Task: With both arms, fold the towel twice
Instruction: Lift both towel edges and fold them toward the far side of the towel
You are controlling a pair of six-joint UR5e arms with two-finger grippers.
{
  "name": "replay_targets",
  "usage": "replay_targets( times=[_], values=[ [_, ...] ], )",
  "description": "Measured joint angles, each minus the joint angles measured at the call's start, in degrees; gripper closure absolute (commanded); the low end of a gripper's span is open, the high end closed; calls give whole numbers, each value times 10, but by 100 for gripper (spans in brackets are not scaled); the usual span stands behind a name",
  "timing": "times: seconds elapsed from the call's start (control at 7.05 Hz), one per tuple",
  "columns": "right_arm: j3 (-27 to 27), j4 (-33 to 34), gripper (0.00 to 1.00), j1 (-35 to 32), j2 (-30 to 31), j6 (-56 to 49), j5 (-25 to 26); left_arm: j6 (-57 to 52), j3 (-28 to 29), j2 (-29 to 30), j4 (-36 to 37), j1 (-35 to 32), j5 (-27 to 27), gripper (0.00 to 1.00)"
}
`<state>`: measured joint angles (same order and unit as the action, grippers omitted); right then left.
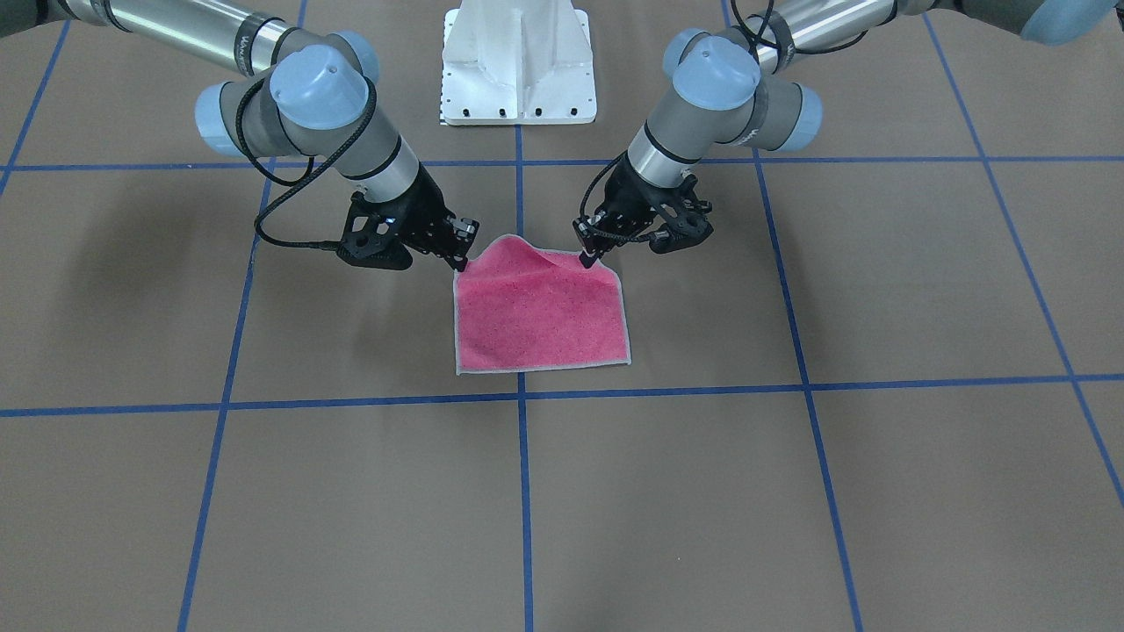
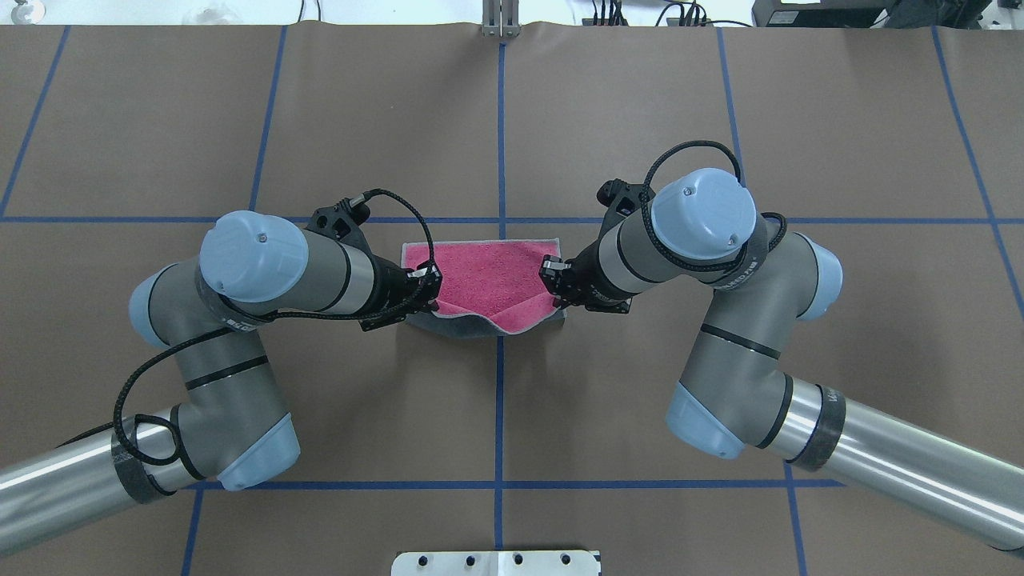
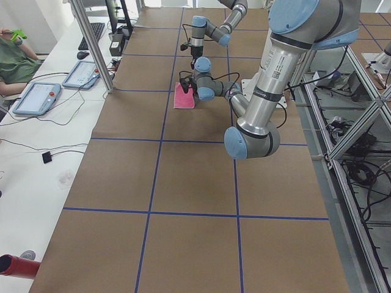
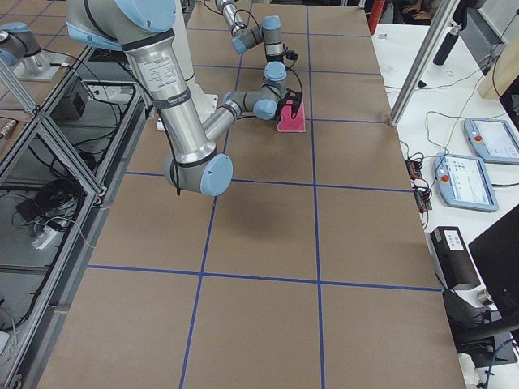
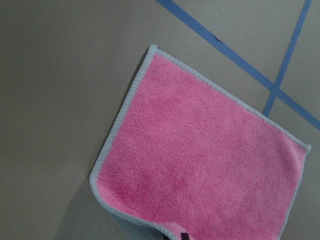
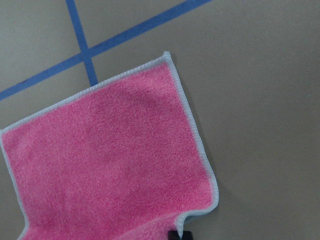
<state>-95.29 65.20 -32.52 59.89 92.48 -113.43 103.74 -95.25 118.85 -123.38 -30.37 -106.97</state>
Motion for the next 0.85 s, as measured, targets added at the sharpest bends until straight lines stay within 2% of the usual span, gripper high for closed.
replay_targets(
  times=[0.43, 0.85],
  values=[
    [66, -21, 100, -15, -43, 0, 2, -3, 31, 2, -2, -25, 0, 100],
    [91, -38, 100, -29, -58, 0, 2, -12, 50, 8, -4, -35, 0, 100]
  ],
)
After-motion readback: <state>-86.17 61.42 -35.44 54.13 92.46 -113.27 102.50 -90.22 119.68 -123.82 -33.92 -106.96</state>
